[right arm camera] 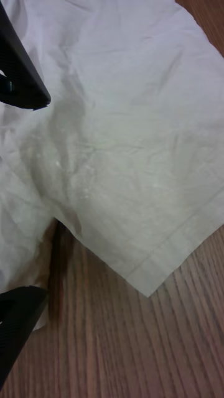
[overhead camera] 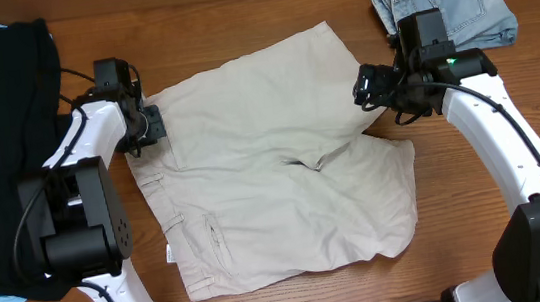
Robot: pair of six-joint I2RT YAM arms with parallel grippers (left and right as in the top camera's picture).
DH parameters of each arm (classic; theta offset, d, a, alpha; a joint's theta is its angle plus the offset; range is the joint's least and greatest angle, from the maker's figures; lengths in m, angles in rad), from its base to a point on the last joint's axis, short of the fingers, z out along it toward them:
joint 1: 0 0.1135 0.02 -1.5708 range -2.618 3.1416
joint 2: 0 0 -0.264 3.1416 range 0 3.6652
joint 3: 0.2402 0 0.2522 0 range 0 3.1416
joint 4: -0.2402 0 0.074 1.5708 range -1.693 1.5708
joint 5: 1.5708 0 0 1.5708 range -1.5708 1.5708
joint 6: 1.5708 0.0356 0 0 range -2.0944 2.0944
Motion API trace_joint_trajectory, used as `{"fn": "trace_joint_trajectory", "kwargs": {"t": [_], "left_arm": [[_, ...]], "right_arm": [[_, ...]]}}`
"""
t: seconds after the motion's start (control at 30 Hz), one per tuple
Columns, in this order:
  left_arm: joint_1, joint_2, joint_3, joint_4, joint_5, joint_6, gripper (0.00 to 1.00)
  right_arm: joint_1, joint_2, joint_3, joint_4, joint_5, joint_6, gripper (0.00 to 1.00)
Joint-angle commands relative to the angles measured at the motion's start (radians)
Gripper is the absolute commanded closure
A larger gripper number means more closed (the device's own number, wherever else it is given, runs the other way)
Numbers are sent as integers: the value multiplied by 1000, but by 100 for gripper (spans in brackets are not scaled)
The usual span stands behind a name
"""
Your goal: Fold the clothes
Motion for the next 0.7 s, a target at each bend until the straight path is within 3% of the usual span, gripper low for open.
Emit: {"fn": "trace_joint_trajectory", "kwargs": {"t": [0.0, 0.23, 0.53, 0.67], "left_arm": [[5, 73, -13, 1, -7, 22, 96], [5, 129, -13, 179, -11, 23, 96], [5, 297, -13, 630, -14, 23, 96], [4, 324, -11, 748, -14, 22, 96]], "right_arm": [[0, -14, 21, 3, 5, -6, 5], [0, -14, 21, 2, 5, -6, 5], [0, -14, 21, 0, 5, -6, 5], [0, -14, 21, 13, 5, -6, 4]]}}
